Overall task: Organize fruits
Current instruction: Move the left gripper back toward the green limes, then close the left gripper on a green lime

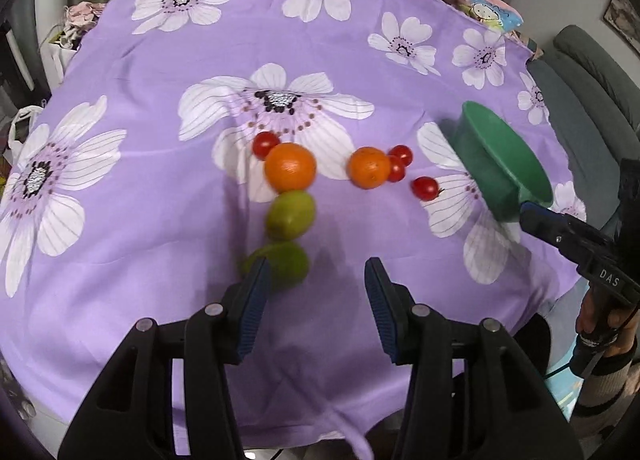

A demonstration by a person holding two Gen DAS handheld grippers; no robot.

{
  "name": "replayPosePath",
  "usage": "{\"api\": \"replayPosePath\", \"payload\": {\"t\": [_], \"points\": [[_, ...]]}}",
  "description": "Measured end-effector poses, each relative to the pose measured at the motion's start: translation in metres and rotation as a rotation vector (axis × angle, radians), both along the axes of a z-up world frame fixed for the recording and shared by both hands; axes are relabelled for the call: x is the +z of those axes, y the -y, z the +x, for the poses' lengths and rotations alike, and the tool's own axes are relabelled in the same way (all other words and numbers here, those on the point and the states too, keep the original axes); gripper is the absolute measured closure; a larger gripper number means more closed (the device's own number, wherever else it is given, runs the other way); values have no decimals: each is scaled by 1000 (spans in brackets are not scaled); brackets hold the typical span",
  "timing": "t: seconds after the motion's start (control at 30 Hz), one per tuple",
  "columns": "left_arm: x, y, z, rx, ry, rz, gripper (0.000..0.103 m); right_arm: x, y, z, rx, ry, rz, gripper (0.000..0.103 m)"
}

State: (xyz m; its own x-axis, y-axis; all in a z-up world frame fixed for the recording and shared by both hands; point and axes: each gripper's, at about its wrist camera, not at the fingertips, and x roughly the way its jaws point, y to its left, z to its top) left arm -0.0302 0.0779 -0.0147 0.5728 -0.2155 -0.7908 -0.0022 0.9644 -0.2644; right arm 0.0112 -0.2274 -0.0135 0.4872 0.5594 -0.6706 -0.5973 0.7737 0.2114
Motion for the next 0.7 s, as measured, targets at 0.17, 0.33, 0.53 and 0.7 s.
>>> {"api": "replayPosePath", "payload": {"t": [0.17,0.33,0.53,0.7], "points": [[-8,-1,-4,-25,24,86,55,-12,-25,-6,63,-35,-28,75],[-17,-5,3,-47,16,97,55,-22,-45,-13,115,-65,-66,75],[-24,-8,16,-77,-14,64,55,-29,-63,-17,162,-84,-95,75],[-31,-4,25,-87,-49,96,56,-33,-71,-15,170,-94,-97,75]]}}
